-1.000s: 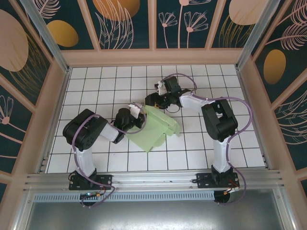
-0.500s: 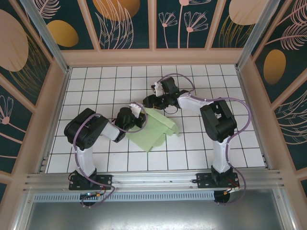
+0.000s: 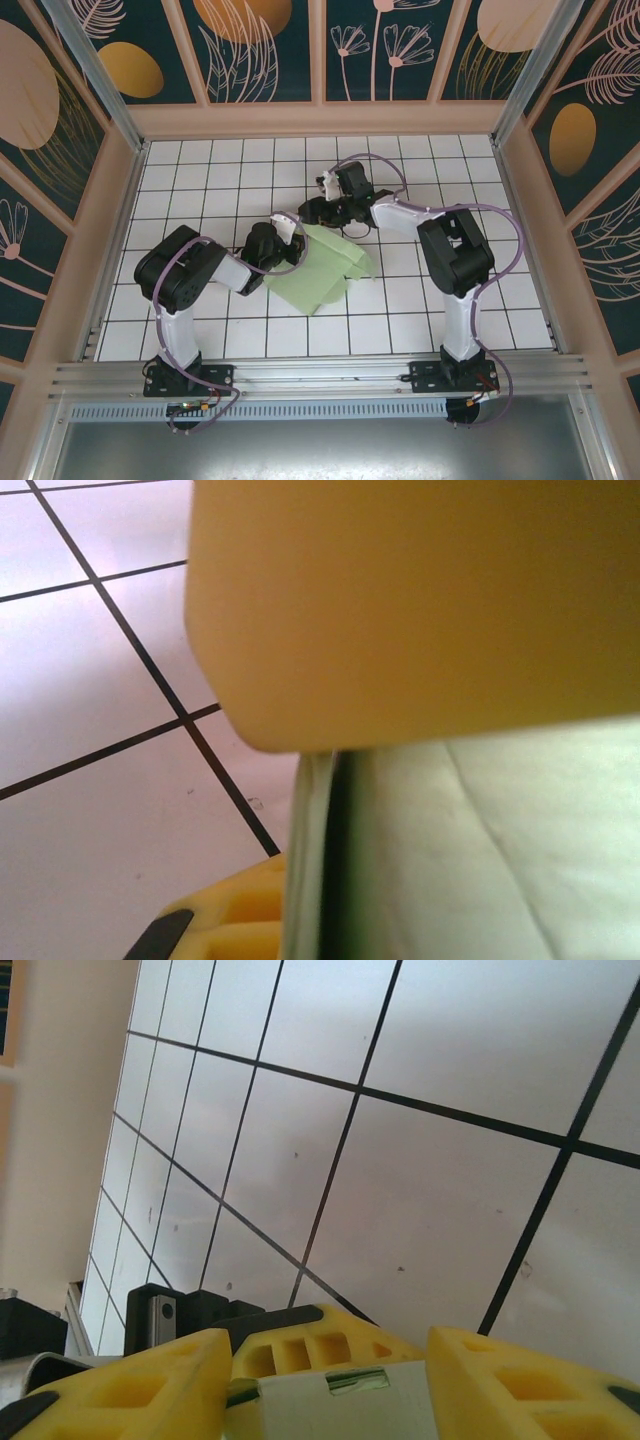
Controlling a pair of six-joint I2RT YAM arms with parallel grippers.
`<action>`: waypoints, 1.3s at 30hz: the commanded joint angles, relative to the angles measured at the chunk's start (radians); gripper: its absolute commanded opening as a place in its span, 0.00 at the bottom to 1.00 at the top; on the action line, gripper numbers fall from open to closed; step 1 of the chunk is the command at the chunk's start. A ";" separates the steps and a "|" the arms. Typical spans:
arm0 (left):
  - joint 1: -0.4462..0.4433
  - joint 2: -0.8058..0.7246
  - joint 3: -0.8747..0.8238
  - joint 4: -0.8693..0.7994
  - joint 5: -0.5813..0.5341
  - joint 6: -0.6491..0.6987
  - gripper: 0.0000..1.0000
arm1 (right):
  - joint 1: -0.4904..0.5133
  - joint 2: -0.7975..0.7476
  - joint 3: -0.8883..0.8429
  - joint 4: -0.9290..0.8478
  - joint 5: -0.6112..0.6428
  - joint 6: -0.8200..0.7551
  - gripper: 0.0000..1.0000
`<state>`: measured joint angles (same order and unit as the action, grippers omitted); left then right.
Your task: Fold the paper box
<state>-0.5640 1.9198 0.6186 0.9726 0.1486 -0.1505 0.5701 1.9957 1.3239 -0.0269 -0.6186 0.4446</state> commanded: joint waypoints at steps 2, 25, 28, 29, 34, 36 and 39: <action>0.005 0.013 0.021 -0.023 -0.028 -0.006 0.00 | -0.006 -0.095 -0.063 -0.013 0.021 0.048 0.61; 0.010 -0.028 0.130 -0.069 0.046 -0.403 0.00 | -0.416 -0.905 -0.609 0.187 0.233 0.232 0.75; 0.025 -0.024 0.147 -0.032 0.088 -0.494 0.00 | -0.459 -1.002 -0.685 0.208 0.178 0.258 0.77; 0.033 -0.023 0.147 -0.014 0.100 -0.534 0.00 | -0.472 -1.032 -0.706 0.207 0.164 0.264 0.78; 0.052 -0.019 0.152 0.069 0.151 -0.676 0.00 | -0.487 -1.124 -0.798 0.243 0.085 0.300 0.78; 0.052 -0.020 0.160 0.079 0.165 -0.719 0.00 | -0.485 -1.125 -0.835 0.301 0.027 0.328 0.78; 0.052 -0.019 0.167 0.132 0.199 -0.784 0.00 | -0.453 -1.096 -0.888 0.441 -0.022 0.411 0.78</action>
<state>-0.5121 1.9160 0.7589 1.0008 0.2890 -0.8230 0.0921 0.8852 0.4759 0.2562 -0.5526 0.7700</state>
